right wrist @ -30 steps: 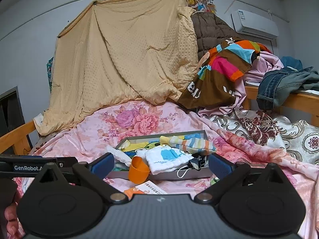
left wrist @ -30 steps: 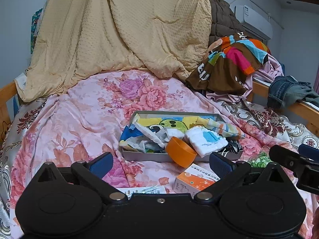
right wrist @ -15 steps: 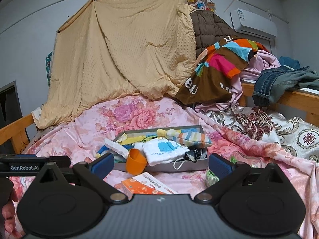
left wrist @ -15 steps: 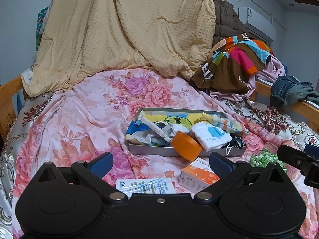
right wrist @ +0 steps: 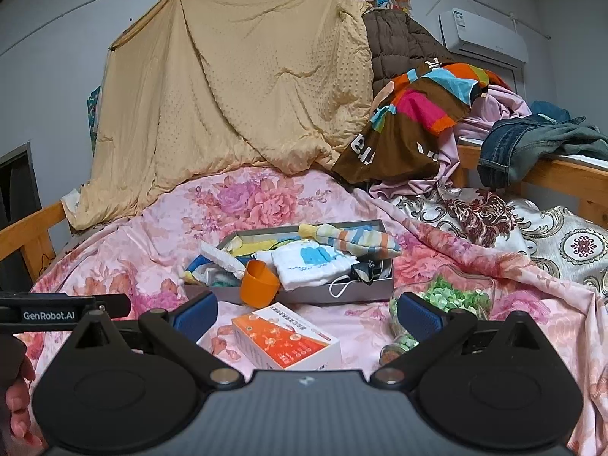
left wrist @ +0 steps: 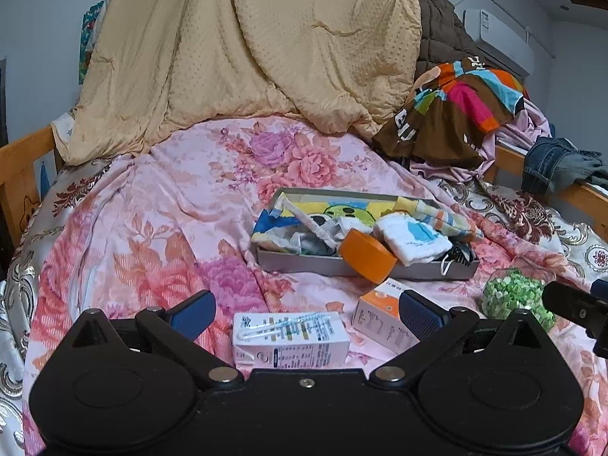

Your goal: Organize soft objects

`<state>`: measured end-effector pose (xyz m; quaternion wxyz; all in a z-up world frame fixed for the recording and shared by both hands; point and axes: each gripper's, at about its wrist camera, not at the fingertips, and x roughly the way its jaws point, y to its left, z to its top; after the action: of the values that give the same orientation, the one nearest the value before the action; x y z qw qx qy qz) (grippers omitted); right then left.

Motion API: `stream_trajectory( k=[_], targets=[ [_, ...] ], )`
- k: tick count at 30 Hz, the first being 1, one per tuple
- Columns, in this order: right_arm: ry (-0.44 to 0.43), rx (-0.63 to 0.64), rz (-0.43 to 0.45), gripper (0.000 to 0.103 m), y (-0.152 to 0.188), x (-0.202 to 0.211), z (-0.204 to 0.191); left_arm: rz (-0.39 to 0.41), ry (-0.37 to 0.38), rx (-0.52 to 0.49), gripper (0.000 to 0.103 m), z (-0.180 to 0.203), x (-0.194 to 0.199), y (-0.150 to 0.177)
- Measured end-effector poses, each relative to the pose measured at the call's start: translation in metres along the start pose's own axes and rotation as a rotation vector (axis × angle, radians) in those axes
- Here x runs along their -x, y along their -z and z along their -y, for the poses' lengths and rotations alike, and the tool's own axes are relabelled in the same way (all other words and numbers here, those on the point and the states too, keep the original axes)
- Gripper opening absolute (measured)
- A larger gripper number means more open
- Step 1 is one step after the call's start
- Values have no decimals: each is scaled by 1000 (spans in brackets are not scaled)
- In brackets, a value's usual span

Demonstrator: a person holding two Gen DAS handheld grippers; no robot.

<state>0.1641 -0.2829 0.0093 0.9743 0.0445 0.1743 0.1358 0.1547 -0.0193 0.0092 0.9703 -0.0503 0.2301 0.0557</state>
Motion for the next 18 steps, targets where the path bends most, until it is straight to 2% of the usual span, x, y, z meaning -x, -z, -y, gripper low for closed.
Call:
stream_trajectory(
  k=[18],
  targets=[
    [-3,-2,-36,103,17,10,-5,-2,16,-16,102,1,6,24]
  ],
)
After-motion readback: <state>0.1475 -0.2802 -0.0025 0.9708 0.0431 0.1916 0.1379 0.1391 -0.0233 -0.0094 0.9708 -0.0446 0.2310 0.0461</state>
